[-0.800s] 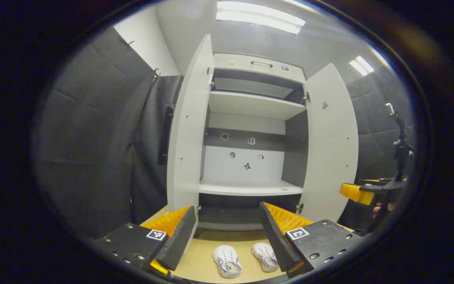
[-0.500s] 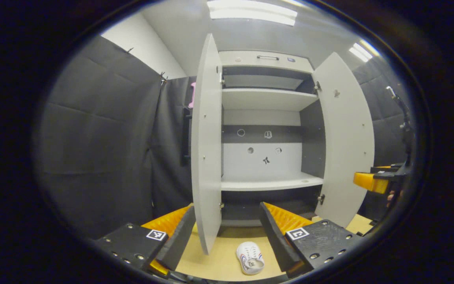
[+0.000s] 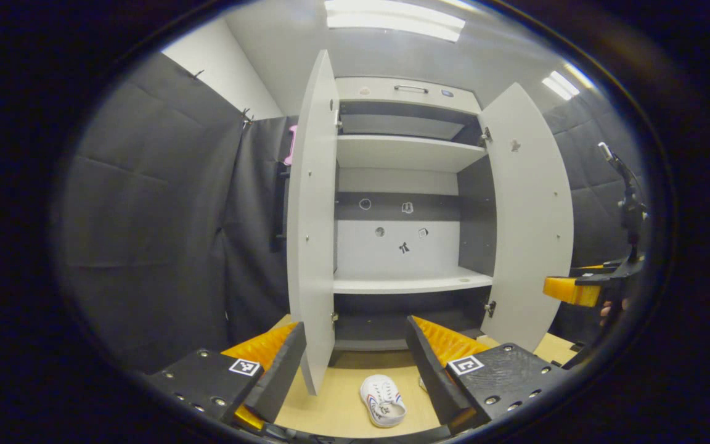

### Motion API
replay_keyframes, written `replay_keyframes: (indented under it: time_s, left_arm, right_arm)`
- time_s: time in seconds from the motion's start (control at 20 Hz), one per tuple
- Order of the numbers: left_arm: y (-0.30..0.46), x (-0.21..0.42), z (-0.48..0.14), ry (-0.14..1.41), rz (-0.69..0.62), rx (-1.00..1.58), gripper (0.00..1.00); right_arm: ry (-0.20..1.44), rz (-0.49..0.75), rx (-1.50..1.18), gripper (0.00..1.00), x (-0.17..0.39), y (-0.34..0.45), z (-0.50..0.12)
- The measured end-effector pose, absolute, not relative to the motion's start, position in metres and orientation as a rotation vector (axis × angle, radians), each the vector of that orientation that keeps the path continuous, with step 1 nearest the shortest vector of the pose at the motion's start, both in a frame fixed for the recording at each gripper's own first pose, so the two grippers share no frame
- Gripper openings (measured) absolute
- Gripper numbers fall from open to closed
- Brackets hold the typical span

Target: Grab one shoe with the right hand and put it into the shoe cabinet, grab the other shoe with the left hand and put it into the shoe cabinet; then close the right door with the right hand and the left door with the left hand.

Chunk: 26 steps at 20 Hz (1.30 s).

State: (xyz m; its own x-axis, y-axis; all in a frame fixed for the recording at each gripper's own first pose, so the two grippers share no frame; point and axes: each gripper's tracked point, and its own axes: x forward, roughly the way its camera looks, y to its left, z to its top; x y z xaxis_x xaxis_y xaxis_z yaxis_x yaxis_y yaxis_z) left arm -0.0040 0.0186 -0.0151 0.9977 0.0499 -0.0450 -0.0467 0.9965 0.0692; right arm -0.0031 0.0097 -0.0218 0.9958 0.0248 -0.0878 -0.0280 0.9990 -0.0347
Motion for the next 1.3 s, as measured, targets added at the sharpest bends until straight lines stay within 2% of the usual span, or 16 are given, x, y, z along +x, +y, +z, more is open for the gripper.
replay_keyframes:
  time_s: [0.3,0.5,0.8,1.1,1.3]
  left_arm:
    - [0.019,-0.007,-0.019,0.057,0.046,0.064,0.94]
    - [0.024,-0.025,-0.034,0.092,0.049,0.057,0.94]
    - [0.019,-0.03,-0.039,0.111,0.047,0.062,0.94]
    - [0.025,-0.037,-0.058,0.149,0.07,0.058,0.94]
    - [0.035,-0.041,-0.073,0.188,0.093,0.051,0.94]
  right_arm:
    - [0.154,0.041,-0.058,0.98,0.002,0.013,-0.04]
    - [0.2,0.112,-0.041,0.98,0.015,0.03,-0.064]
    - [0.33,0.201,-0.032,0.98,0.047,0.072,-0.124]
    - [0.527,0.298,-0.042,0.98,0.066,0.11,-0.208]
    - [0.622,0.344,-0.12,0.98,0.083,0.131,-0.26]
